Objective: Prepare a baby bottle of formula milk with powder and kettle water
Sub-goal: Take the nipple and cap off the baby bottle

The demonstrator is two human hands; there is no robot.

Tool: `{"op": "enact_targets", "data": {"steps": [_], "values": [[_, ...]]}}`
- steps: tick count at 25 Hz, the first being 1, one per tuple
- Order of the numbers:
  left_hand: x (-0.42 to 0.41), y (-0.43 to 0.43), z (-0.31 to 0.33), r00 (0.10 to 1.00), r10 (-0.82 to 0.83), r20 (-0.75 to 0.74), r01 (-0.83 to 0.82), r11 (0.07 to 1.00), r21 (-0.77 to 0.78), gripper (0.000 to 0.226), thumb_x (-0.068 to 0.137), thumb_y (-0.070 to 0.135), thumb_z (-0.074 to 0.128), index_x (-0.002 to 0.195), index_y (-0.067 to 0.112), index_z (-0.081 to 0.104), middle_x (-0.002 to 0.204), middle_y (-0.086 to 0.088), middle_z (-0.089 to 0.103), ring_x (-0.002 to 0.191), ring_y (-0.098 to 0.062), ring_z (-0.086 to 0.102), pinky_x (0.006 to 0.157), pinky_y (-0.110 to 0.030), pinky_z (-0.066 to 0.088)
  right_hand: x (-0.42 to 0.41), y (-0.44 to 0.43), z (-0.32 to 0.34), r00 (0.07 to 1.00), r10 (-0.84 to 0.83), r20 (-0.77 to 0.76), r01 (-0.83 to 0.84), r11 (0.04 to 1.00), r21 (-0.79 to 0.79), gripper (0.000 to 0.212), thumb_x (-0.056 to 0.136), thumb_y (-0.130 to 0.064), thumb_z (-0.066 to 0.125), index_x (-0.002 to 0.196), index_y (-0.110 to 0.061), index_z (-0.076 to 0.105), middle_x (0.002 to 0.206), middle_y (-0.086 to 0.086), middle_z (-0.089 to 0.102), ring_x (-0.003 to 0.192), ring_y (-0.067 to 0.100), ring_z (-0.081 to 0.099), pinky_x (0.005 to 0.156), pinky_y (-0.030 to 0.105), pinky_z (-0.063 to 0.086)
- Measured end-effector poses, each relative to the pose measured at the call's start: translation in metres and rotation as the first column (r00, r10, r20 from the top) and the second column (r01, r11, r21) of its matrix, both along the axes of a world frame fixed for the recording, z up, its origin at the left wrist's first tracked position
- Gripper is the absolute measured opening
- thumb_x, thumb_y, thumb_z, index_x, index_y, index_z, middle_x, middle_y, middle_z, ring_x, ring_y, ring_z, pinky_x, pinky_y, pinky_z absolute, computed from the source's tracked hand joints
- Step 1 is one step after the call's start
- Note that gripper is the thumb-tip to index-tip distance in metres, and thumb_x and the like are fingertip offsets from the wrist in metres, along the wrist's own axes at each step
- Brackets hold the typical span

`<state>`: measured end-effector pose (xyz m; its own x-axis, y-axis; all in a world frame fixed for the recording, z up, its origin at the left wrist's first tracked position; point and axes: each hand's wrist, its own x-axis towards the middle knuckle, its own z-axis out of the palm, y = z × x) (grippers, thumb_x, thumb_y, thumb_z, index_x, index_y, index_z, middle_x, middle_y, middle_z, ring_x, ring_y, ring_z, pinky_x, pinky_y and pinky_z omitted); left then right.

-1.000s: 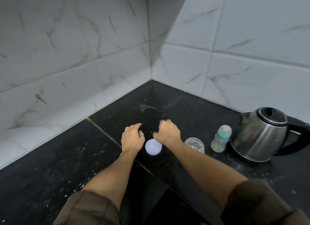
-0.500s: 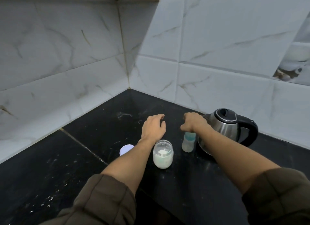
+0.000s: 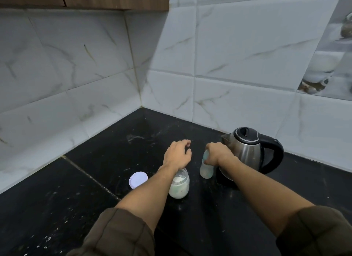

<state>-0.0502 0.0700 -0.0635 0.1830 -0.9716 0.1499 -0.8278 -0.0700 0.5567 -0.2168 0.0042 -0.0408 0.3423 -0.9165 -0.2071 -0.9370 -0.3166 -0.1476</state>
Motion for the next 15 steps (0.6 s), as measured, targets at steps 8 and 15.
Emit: {"op": "enact_targets", "data": {"steps": [8,15], "values": [[-0.040,-0.003,0.005,0.978,-0.144,-0.149,0.164,0.978,0.129,0.068,0.078,0.060,0.081,0.136,0.029,0.062,0.121,0.010,0.070,0.110,-0.012,0.065,0.096,-0.037,0.056,-0.016,0.005,0.060,0.990,-0.035,0.133,0.037,0.999,-0.012,0.041,0.080,-0.050,0.075,0.094,-0.013,0.068,0.081,0.007,0.074,0.071,0.024,0.073,0.055,0.028,0.050],[-0.063,-0.006,0.007,0.966,-0.064,-0.249,0.086,0.993,0.076,0.051,0.069,0.062,0.087,0.109,0.032,0.073,0.097,0.011,0.074,0.095,-0.011,0.070,0.087,-0.038,0.061,-0.037,0.018,0.075,0.980,-0.072,0.186,0.079,0.996,-0.030,0.040,0.077,-0.054,0.078,0.084,-0.016,0.067,0.083,0.006,0.074,0.079,0.021,0.070,0.060,0.029,0.048]]}}
